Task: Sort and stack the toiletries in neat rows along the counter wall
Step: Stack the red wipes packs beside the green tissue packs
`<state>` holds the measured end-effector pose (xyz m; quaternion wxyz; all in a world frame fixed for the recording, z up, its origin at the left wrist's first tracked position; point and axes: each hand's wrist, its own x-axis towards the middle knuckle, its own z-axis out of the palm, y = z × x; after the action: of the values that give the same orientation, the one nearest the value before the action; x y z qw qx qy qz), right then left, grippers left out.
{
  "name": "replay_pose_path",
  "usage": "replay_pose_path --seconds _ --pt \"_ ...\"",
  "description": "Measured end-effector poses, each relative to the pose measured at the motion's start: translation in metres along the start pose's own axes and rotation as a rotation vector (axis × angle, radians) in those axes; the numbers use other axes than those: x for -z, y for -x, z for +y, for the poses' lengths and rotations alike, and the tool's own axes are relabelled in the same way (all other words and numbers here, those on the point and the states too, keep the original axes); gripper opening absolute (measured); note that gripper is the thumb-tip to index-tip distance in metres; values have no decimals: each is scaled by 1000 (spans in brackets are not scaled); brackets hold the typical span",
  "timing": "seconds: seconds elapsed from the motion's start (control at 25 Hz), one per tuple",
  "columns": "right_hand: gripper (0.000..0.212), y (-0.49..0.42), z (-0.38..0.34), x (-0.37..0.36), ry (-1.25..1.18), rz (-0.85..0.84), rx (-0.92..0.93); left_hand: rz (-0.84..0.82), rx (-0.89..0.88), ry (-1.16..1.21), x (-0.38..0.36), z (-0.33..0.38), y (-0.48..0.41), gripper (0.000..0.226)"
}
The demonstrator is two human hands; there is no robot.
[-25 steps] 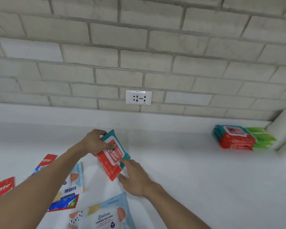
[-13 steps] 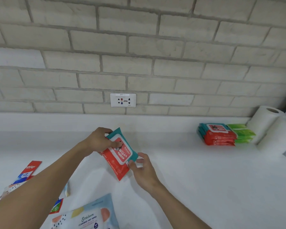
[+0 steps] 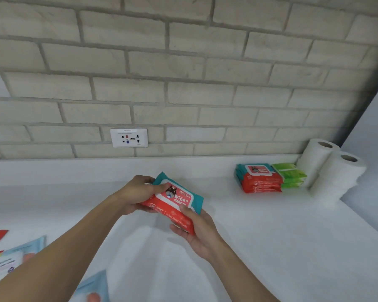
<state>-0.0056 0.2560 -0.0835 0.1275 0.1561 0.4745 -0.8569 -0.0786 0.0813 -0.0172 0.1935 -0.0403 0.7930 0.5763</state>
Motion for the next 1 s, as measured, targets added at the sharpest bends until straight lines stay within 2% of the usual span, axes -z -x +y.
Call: replay_pose_path --seconds 0.16,0.68,1.0 --pt "43 -2 -27 35 47 50 58 -35 24 84 -32 11 -10 53" --pt "42 -19 -111 142 334 144 236 -88 50 86 -151 50 -45 54" --pt "38 -39 -163 191 509 206 306 -37 10 99 -211 76 -75 52"
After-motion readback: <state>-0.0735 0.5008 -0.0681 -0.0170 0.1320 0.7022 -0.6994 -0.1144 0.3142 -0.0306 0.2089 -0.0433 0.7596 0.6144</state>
